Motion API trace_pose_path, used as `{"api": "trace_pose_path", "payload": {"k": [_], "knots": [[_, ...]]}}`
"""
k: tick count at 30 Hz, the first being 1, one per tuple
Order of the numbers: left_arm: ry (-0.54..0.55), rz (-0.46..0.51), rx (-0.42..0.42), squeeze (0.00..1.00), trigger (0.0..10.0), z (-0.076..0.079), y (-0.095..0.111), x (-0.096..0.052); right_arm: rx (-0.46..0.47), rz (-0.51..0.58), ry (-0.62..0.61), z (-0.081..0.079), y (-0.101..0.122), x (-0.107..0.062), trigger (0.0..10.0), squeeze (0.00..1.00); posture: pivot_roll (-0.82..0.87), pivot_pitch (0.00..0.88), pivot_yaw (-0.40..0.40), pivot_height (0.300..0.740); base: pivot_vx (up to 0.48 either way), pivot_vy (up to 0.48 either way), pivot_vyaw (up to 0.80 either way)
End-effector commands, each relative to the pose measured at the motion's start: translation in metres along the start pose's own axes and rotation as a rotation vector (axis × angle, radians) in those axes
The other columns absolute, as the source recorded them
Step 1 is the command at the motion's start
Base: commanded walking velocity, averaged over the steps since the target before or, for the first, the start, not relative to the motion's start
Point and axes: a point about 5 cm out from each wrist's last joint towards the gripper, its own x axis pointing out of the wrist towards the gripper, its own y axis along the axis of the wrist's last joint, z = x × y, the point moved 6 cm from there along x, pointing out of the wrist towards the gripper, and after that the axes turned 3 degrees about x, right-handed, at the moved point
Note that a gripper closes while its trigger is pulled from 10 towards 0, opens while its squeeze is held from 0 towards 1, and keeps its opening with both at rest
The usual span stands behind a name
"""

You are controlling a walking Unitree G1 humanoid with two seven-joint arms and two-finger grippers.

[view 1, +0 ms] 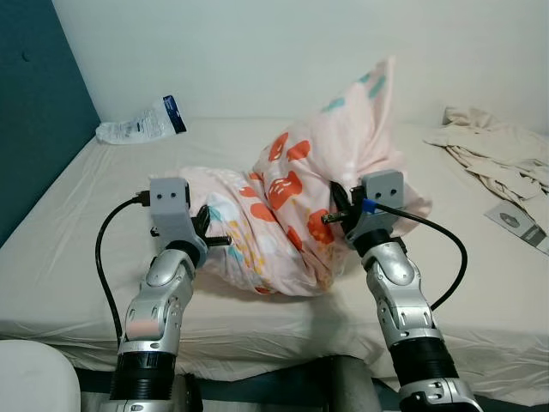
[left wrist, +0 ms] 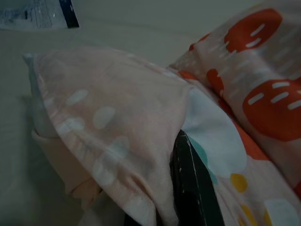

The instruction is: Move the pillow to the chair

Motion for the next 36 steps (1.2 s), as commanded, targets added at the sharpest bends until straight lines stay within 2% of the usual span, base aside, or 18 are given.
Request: {"api": "trace_pose_path", "payload": {"k": [1, 4, 11, 22, 36], "knots": [[-0.029, 0.04, 0.007, 0.0, 10.0, 0.009, 0.008, -0.001, 0.006, -0.019, 0.045, -0.014, -0.007, -0.002, 10.0, 0.0, 0.06, 0.054, -0.011, 0.548, 0.0, 0.0, 0.0], [-0.016, 0.06, -0.004, 0.0, 10.0, 0.01, 0.01, 0.001, 0.008, -0.008, 0.036, -0.012, -0.003, -0.003, 10.0, 0.0, 0.06, 0.052, -0.002, 0.548, 0.0, 0.0, 0.0], [-0.022, 0.067, -0.027, 0.0, 10.0, 0.013, 0.011, 0.004, -0.011, 0.013, 0.03, -0.008, 0.002, -0.003, 10.0, 0.0, 0.05, 0.048, 0.0, 0.583, 0.0, 0.0, 0.0], [-0.041, 0.036, 0.013, 0.0, 10.0, 0.018, 0.001, 0.004, -0.013, -0.006, 0.031, -0.009, -0.003, -0.003, 10.0, 0.0, 0.05, 0.041, -0.006, 0.628, 0.0, 0.0, 0.0], [-0.04, 0.034, -0.003, 0.0, 10.0, 0.017, 0.002, 0.005, -0.016, -0.003, 0.034, -0.008, 0.0, -0.002, 10.0, 0.0, 0.05, 0.04, -0.008, 0.683, 0.0, 0.0, 0.0]]}}
